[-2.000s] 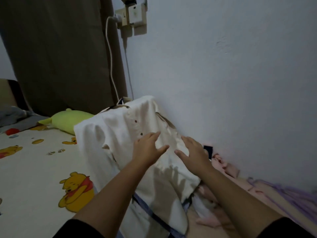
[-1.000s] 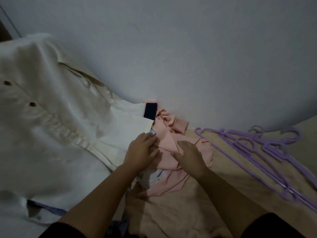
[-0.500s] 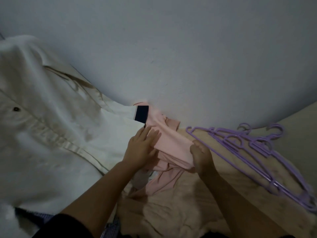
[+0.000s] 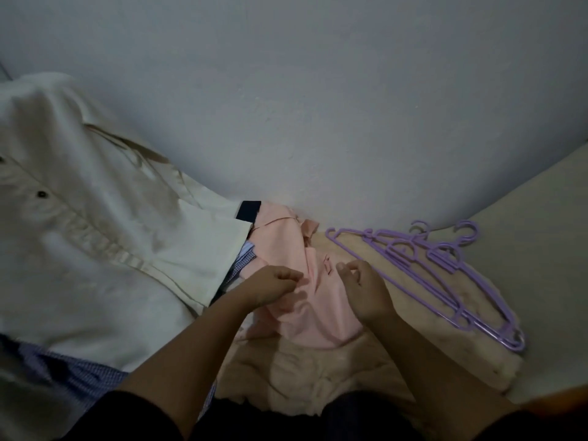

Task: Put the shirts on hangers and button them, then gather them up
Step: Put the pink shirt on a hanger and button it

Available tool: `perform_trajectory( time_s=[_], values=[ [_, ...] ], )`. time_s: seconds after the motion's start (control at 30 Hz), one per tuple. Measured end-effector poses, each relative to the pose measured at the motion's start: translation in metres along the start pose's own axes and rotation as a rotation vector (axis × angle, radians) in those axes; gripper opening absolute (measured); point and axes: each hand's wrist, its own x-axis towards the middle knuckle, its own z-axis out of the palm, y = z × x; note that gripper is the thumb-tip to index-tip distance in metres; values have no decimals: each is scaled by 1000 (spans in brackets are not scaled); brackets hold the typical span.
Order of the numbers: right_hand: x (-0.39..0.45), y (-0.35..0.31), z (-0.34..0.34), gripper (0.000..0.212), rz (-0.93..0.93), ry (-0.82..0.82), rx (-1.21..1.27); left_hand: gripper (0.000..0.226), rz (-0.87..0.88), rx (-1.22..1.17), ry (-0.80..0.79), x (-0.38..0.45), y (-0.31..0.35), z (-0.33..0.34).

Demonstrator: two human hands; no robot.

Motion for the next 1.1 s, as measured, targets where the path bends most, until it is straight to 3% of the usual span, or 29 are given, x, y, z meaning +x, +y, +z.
perform_trajectory(
  time_s=[0.1,0.27,0.37,0.5,0.6,0.7,0.77,0.9,1.03,1.1],
  values=[
    [8,-1,12,41,-54,-17,-68,36,25,40,195,3,-6,-13],
    [28,-26,35,37,-100,-89,93,34,45,39,429,14,-16,-32],
    [48,-39,53,47,-71,-177,133,32,64,-9,484,26,-15,-41],
    [62,-34,65,76,15,-319,165,38,81,-20,485,44,-11,-43],
    [62,-13,60,71,12,-340,211,46,114,15,484,58,-18,-37],
    [58,17,45,66,54,-198,263,57,70,236,418,70,-31,-26],
    [49,30,30,66,114,-153,319,53,-18,430,328,71,-37,-11],
    [29,40,-10,75,198,-68,446,34,-75,322,300,59,-46,17],
    [21,61,-33,66,294,-14,347,31,-76,128,-69,43,-37,34],
    [19,60,-32,63,308,-29,226,27,-52,106,-133,36,-31,41]
  ],
)
